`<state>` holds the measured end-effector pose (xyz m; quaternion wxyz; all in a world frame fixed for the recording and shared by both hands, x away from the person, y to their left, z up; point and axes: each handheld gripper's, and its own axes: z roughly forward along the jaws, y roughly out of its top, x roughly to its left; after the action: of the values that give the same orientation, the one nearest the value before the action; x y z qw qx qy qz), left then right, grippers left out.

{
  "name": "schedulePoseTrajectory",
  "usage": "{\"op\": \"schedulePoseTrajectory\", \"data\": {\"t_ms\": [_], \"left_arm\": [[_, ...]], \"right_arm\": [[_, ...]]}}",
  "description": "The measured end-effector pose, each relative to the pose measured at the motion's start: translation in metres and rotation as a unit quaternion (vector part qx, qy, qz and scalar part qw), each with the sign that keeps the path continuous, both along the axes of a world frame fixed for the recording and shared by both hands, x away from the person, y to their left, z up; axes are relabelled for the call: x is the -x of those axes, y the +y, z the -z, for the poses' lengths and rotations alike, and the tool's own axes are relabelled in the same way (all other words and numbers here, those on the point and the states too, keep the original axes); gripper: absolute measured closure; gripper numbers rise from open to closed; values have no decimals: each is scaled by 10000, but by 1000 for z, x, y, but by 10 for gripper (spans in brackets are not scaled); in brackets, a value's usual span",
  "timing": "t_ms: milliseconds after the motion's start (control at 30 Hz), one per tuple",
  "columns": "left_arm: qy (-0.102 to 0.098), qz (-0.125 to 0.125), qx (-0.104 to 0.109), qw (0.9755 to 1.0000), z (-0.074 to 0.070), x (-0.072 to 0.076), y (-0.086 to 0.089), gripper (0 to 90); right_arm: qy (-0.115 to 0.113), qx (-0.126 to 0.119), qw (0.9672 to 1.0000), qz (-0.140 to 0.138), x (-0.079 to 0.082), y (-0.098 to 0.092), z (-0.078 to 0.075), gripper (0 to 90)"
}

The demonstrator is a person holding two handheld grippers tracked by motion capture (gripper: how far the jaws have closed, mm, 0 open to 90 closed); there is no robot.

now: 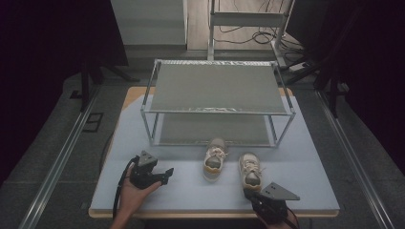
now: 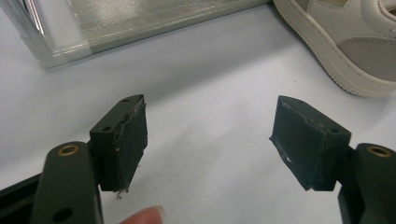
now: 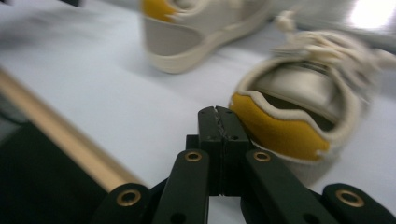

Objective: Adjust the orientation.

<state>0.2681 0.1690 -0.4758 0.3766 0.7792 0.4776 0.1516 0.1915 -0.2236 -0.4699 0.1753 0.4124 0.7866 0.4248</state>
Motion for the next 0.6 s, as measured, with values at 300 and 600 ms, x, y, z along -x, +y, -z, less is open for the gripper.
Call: {"op": "schedulePoseTrajectory", "data": {"t_ms": [300,600], "left_arm": [[32,16,-24,10000,2,-1,-2,264],[28,167,51,9998,-2,3,-26,255]], "right_arm": [[-171,114,9973,706,-20,-37,1,898],[-179,-140,9963,826,-23,-48,2,865]]}}
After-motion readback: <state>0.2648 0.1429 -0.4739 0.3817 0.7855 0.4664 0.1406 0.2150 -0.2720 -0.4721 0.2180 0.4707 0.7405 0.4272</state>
